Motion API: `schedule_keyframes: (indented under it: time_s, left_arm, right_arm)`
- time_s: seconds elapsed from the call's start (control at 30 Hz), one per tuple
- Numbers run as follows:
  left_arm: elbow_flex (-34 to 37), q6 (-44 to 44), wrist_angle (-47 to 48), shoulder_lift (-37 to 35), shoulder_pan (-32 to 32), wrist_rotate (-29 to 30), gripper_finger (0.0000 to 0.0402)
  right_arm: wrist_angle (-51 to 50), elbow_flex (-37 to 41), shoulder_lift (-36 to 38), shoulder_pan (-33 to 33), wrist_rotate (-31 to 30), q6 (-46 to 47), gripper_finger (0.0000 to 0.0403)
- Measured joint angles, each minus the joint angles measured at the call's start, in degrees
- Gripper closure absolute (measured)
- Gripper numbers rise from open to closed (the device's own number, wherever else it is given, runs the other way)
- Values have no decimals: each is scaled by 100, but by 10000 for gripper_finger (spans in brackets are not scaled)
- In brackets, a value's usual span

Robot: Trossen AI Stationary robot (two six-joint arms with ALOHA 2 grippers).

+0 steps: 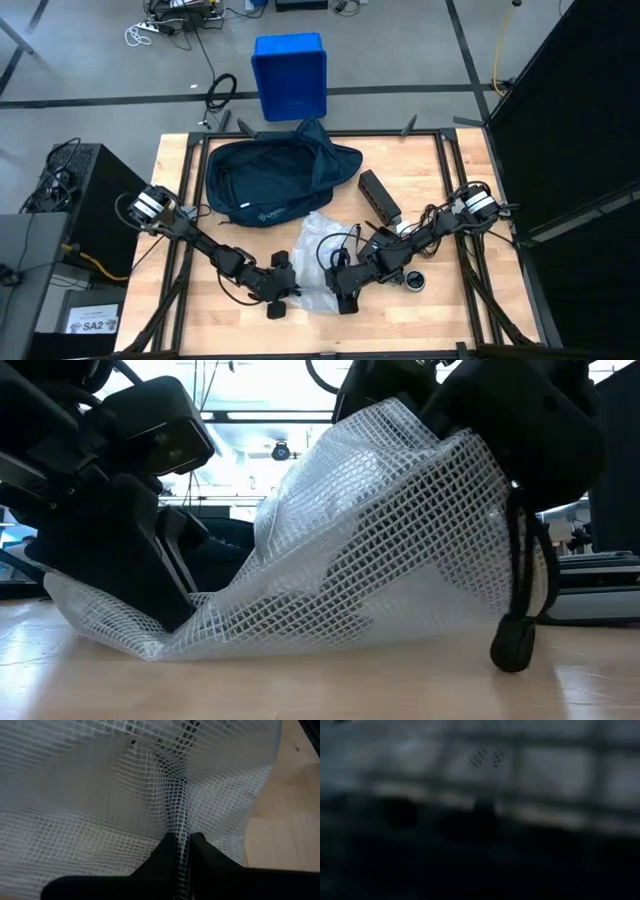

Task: Unpack backpack
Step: Remove the black pen from the white mesh envelope

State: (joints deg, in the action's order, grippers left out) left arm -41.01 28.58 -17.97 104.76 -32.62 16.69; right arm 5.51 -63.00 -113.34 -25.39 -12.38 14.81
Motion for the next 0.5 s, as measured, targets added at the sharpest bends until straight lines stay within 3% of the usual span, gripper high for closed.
schedule_keyframes:
  time_s: [0.2, 0.5]
  left_arm:
    - [0, -204, -132, 8, -7, 196, 401]
    - [-245, -672, -63, 26, -4, 501, 401]
  right_arm:
    - [-17, 0, 0, 2, -2, 7, 206]
    - [-17, 0, 0, 4, 0, 7, 229]
